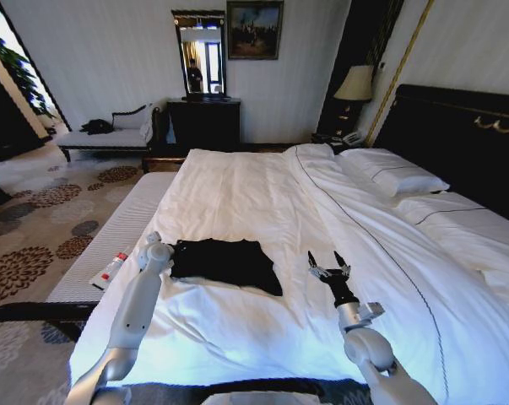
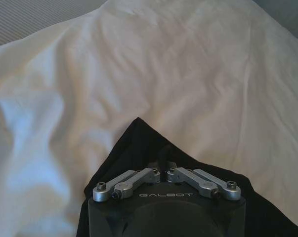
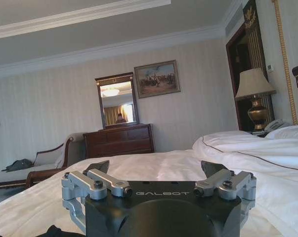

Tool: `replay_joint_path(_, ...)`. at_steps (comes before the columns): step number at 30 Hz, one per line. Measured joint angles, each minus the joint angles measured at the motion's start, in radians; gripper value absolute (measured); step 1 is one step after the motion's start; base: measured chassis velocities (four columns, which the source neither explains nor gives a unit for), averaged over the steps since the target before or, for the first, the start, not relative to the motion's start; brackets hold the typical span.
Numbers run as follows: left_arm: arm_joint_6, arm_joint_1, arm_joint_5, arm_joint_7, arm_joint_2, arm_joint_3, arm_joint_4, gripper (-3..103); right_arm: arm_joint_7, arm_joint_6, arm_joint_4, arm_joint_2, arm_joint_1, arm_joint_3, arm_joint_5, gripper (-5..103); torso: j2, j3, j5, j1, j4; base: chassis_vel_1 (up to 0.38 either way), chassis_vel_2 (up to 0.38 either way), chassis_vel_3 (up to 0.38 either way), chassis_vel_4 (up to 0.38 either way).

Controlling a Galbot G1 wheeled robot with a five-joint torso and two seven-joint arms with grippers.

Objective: Fold the clothes on the bed.

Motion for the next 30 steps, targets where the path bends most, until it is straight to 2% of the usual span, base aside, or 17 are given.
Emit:
replay_joint_path(4,0.000,0.008,0.000,0.006,0.004,-0.004,-0.014,1,0.003,0.000,-0.002,0.003,0.001,0.000,0.000,100,0.000,0.000,0.0000,0.000,-0.0002,0.000,0.000,0.000,0.000)
replay_joint_path(6,0.000,0.044,0.004,0.038,0.024,-0.017,-0.048,1,0.011,0.000,-0.006,0.001,0.007,-0.005,0.014,100,0.000,0.000,-0.0001,0.000,-0.0003,0.000,0.000,0.000,0.000)
replay_joint_path(8,0.000,0.051,0.004,0.044,0.028,-0.019,-0.054,1,0.012,0.000,-0.006,0.000,0.008,-0.008,0.019,100,0.000,0.000,-0.0001,0.000,-0.0004,0.000,0.000,0.000,0.000)
replay_joint_path(11,0.000,0.192,0.048,0.156,0.094,-0.044,-0.138,1,0.017,-0.003,-0.009,-0.018,0.036,-0.050,0.107,100,0.000,0.000,-0.0005,0.000,0.0003,0.000,0.000,0.000,0.000)
replay_joint_path(13,0.000,0.209,0.057,0.170,0.100,-0.047,-0.146,1,0.018,-0.003,-0.010,-0.020,0.041,-0.058,0.119,100,0.000,0.000,-0.0005,0.000,0.0003,0.000,0.000,0.000,0.000)
replay_joint_path(16,-0.038,0.317,0.124,0.264,0.124,-0.078,-0.194,1,0.036,-0.021,-0.023,-0.039,0.103,-0.136,0.239,100,0.000,0.000,-0.0003,0.000,0.0004,0.000,0.000,0.000,0.000)
replay_joint_path(18,-0.048,0.331,0.133,0.276,0.124,-0.083,-0.201,1,0.043,-0.035,-0.023,-0.044,0.118,-0.156,0.272,100,0.000,0.000,-0.0003,0.000,0.0003,0.000,0.000,0.000,0.000)
replay_joint_path(22,-0.070,0.370,0.147,0.297,0.119,-0.108,-0.241,1,0.098,-0.126,-0.023,-0.070,0.199,-0.266,0.399,100,0.000,0.000,-0.0001,0.000,0.0000,0.000,0.000,0.000,0.000)
replay_joint_path(24,-0.072,0.373,0.147,0.297,0.118,-0.110,-0.245,1,0.113,-0.146,-0.023,-0.074,0.212,-0.283,0.416,100,0.000,0.000,0.0000,0.000,-0.0003,0.000,0.000,0.000,0.000)
replay_joint_path(25,-0.073,0.385,0.147,0.297,0.118,-0.120,-0.262,1,0.158,-0.198,-0.018,-0.087,0.252,-0.325,0.457,100,0.000,0.000,-0.0001,0.000,-0.0003,0.000,0.000,0.000,0.000)
replay_joint_path(27,-0.073,0.393,0.147,0.297,0.118,-0.125,-0.270,1,0.185,-0.224,-0.015,-0.094,0.274,-0.347,0.477,100,0.000,0.000,0.0000,0.000,-0.0003,0.000,0.000,0.000,0.000)
replay_joint_path(28,-0.074,0.411,0.151,0.299,0.118,-0.135,-0.284,1,0.237,-0.282,-0.010,-0.108,0.323,-0.393,0.515,100,0.000,0.000,0.0000,0.000,0.0000,0.000,0.000,0.000,0.000)
replay_joint_path(30,-0.081,0.435,0.173,0.306,0.115,-0.144,-0.294,1,0.315,-0.354,-0.014,-0.127,0.394,-0.450,0.528,100,0.000,0.000,0.0000,0.000,0.0003,0.000,0.000,0.000,0.000)
